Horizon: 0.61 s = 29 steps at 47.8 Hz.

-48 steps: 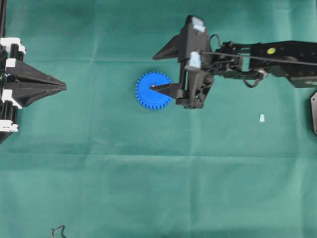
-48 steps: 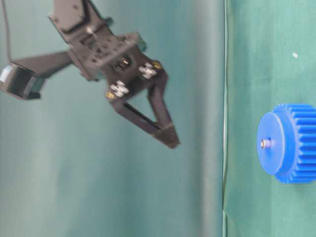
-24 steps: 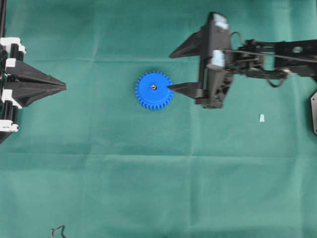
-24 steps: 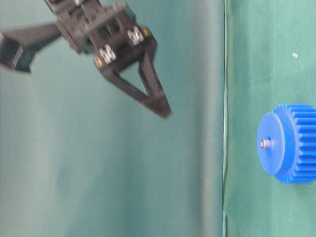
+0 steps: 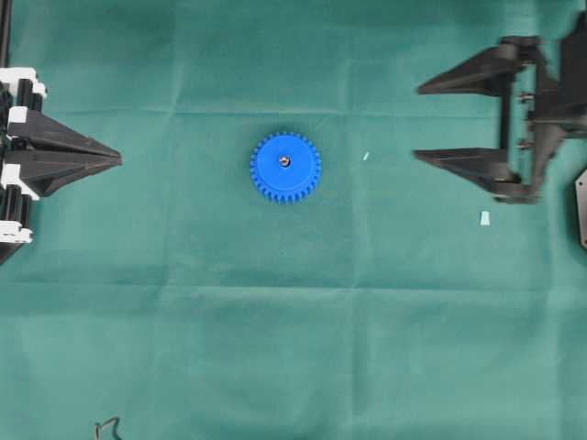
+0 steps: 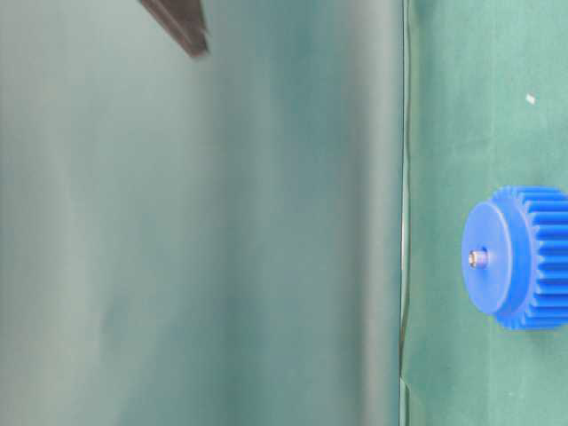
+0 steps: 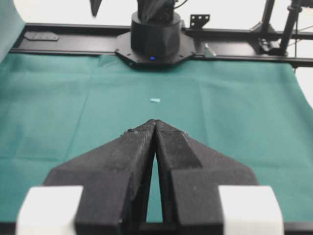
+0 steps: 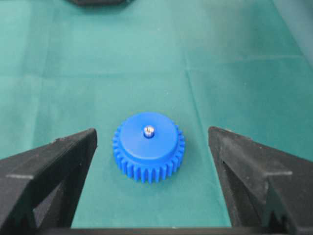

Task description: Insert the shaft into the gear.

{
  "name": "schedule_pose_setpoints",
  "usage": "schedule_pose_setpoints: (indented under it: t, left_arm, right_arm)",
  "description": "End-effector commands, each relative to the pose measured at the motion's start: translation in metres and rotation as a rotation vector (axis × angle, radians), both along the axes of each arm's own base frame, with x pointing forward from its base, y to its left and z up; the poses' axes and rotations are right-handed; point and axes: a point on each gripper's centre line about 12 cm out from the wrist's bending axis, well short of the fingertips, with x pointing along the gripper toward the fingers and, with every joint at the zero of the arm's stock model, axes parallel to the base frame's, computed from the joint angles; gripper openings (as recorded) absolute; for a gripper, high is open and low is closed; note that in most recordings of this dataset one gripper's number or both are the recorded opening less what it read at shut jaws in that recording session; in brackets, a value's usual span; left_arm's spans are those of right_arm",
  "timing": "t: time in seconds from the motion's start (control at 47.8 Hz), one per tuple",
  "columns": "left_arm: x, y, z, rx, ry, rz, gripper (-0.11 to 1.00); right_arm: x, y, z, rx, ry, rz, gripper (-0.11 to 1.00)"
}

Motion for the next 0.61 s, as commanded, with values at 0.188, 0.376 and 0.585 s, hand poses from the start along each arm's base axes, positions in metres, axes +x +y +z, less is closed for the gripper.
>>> schedule_pose_setpoints:
  t: [0.188, 0.376, 0.585]
  left_arm:
    - [0.002, 0.0, 0.013, 0.001, -0.037, 0.0, 0.0]
    - [0.002, 0.0, 0.012, 0.001, -0.034, 0.0, 0.0]
    - [0.002, 0.0, 0.012, 0.001, -0.032, 0.0, 0.0]
  right_arm:
    - [-0.038, 0.005, -0.003, -0.014, -0.069, 0.001, 0.94]
    - [-0.043, 0.006, -0.007, -0.014, -0.069, 0.001, 0.94]
    - [-0.041, 0.006, -0.01, -0.012, -0.054, 0.001, 0.94]
